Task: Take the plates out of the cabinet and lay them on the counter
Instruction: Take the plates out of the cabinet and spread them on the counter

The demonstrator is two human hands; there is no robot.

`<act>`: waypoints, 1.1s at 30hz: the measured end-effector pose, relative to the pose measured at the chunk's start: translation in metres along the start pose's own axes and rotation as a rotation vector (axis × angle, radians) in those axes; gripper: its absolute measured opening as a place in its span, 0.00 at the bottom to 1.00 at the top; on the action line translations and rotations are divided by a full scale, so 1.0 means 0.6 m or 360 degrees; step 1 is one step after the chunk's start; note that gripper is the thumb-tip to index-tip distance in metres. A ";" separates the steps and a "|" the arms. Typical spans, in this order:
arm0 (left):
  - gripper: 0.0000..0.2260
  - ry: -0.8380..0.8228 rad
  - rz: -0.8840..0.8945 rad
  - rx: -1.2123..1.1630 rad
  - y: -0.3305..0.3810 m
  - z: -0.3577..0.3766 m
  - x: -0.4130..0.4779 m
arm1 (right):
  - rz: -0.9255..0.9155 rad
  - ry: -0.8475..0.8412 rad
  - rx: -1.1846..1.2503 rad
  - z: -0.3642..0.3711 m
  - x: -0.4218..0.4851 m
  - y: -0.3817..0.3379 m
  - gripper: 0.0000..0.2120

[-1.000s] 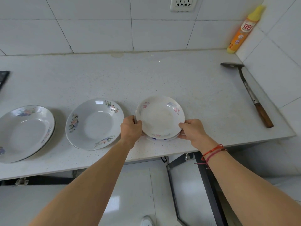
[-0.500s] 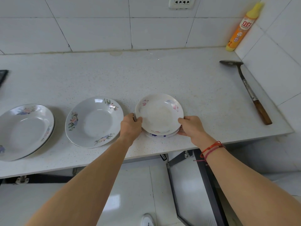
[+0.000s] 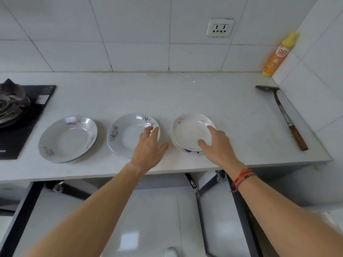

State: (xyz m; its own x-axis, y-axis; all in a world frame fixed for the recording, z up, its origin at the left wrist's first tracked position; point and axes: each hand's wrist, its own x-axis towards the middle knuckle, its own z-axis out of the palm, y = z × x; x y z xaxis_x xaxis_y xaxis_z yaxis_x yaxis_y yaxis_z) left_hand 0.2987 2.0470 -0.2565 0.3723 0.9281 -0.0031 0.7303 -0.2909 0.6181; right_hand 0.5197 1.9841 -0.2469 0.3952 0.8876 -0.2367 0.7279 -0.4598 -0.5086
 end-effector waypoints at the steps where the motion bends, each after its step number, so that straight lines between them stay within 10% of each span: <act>1: 0.27 0.0013 0.0011 0.0048 -0.009 -0.015 -0.013 | -0.0033 -0.0009 -0.0042 -0.001 -0.014 -0.016 0.32; 33: 0.28 0.0532 -0.0854 0.0182 -0.221 -0.292 -0.268 | -0.0957 -0.0349 -0.0315 0.142 -0.114 -0.338 0.31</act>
State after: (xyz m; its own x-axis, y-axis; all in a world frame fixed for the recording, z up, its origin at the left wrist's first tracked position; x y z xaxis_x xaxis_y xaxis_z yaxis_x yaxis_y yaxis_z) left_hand 0.0417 1.9769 -0.2001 -0.2471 0.9684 -0.0323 0.8287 0.2285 0.5109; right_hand 0.2974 2.0190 -0.1984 -0.2193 0.9666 -0.1326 0.8831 0.1388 -0.4482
